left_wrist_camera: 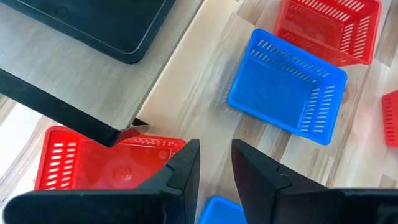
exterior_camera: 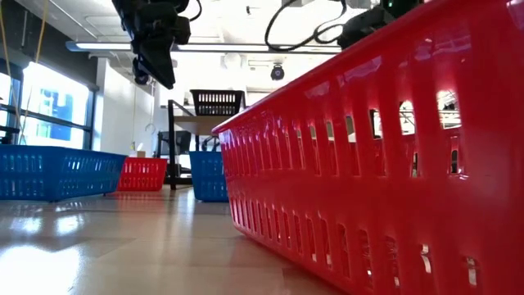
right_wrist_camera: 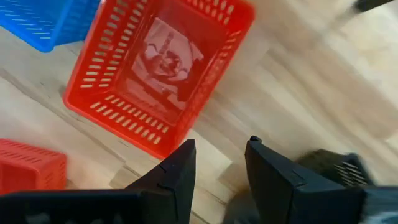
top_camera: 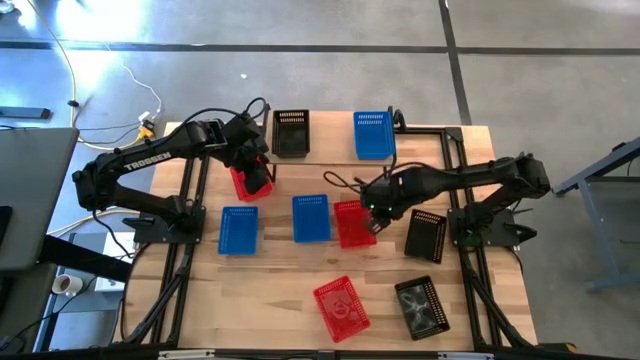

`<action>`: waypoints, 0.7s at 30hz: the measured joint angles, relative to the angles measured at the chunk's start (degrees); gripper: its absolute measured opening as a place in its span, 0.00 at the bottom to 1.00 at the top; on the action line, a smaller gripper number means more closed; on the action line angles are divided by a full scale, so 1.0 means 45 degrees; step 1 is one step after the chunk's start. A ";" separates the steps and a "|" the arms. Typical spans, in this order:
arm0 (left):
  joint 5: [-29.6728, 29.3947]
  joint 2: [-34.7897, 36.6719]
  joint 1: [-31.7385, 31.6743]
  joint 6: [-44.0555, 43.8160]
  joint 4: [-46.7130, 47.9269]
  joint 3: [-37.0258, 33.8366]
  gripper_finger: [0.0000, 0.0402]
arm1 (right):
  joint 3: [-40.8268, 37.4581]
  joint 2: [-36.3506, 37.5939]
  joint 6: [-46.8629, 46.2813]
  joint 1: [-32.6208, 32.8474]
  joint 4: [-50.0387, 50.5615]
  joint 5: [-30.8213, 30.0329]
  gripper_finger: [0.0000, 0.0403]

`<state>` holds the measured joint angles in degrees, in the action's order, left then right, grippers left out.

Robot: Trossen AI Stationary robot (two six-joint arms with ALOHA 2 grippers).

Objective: Stack baskets on shelf by color
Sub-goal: Put the middle red bin on the shelf

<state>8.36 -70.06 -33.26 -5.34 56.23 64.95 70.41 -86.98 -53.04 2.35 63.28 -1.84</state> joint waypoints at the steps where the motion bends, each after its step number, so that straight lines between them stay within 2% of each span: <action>1: 0.0000 0.0000 0.0000 0.0000 0.0000 0.0000 0.21 | -0.0262 0.0003 -0.0102 0.0019 -0.0302 0.0141 0.31; 11: 0.0000 0.0000 0.0000 -0.0104 0.0005 0.0000 0.21 | -0.1857 0.0005 -0.0267 0.0776 -0.2854 0.0520 0.31; 21: 0.0003 0.0000 0.0000 -0.0238 0.0004 0.0000 0.21 | -0.3020 0.0005 -0.2295 0.1087 -0.4739 0.0109 0.31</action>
<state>8.37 -70.06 -33.26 -6.42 56.24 64.95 56.82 -86.96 -63.37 7.25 41.95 -1.35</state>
